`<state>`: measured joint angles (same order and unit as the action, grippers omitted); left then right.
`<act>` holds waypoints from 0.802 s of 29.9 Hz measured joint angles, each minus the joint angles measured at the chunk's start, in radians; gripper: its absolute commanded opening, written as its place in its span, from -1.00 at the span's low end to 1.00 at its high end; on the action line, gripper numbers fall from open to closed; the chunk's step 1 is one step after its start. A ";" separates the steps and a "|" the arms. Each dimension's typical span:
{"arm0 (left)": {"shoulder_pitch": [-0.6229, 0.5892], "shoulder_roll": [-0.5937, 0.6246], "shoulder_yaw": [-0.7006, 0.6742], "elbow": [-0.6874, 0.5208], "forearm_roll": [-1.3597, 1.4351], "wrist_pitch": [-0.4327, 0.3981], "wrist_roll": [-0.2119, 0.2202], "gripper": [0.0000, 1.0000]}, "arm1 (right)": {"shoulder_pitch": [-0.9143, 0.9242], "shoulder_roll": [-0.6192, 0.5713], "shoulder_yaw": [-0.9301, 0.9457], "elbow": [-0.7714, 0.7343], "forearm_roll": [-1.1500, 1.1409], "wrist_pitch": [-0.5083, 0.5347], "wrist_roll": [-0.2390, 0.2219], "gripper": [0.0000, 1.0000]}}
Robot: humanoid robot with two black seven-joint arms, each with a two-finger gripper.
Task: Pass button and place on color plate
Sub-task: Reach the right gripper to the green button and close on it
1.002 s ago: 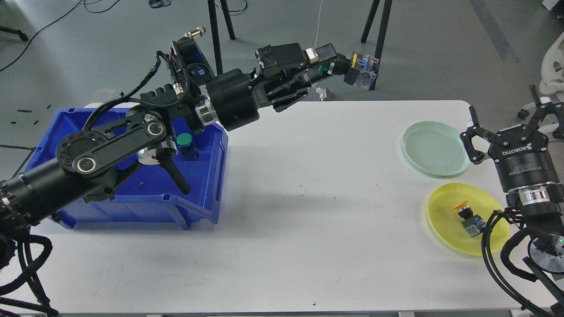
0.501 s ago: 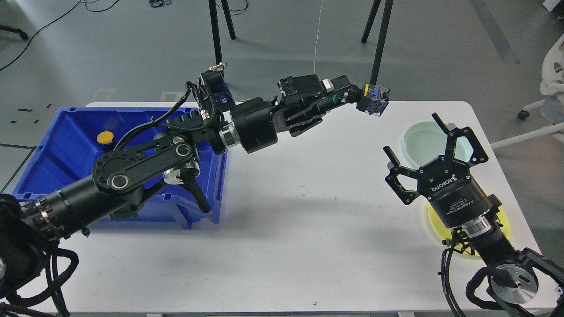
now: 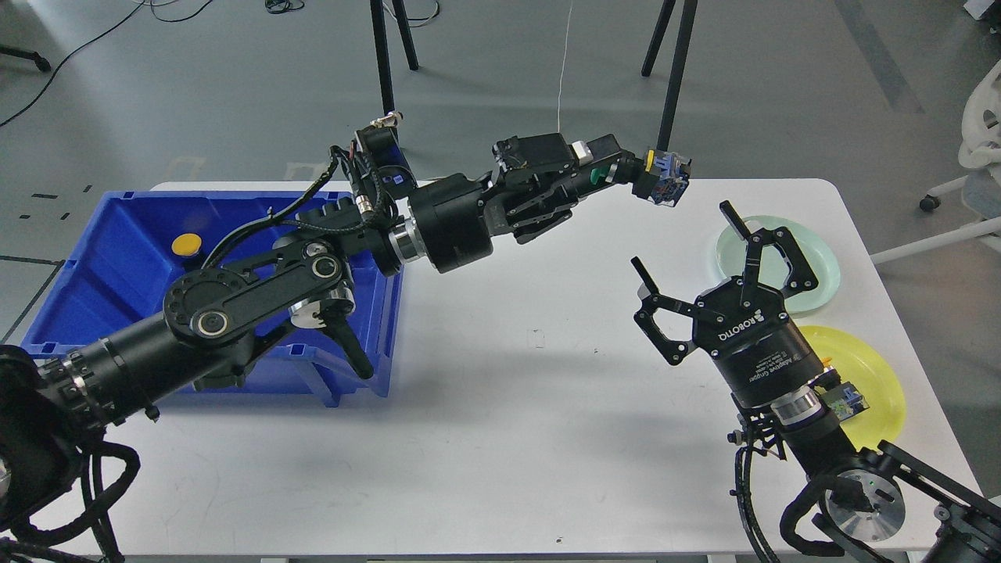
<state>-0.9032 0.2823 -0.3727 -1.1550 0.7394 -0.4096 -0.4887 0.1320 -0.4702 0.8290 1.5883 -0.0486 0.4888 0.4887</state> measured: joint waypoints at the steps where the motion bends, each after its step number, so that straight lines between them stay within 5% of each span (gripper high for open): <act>1: 0.000 0.000 0.000 0.000 0.000 0.000 0.000 -0.50 | 0.005 -0.004 0.022 -0.003 -0.028 0.000 0.000 0.97; 9: 0.000 0.000 0.000 0.000 0.000 0.000 0.000 -0.50 | 0.071 -0.066 0.126 -0.008 -0.387 0.000 0.000 0.96; 24: 0.000 0.001 -0.001 0.000 0.000 -0.001 0.000 -0.50 | 0.207 -0.097 0.052 -0.056 -0.503 -0.007 0.000 0.84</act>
<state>-0.9032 0.2832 -0.3734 -1.1551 0.7394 -0.4106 -0.4891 0.3390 -0.5673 0.8810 1.5326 -0.5517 0.4820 0.4887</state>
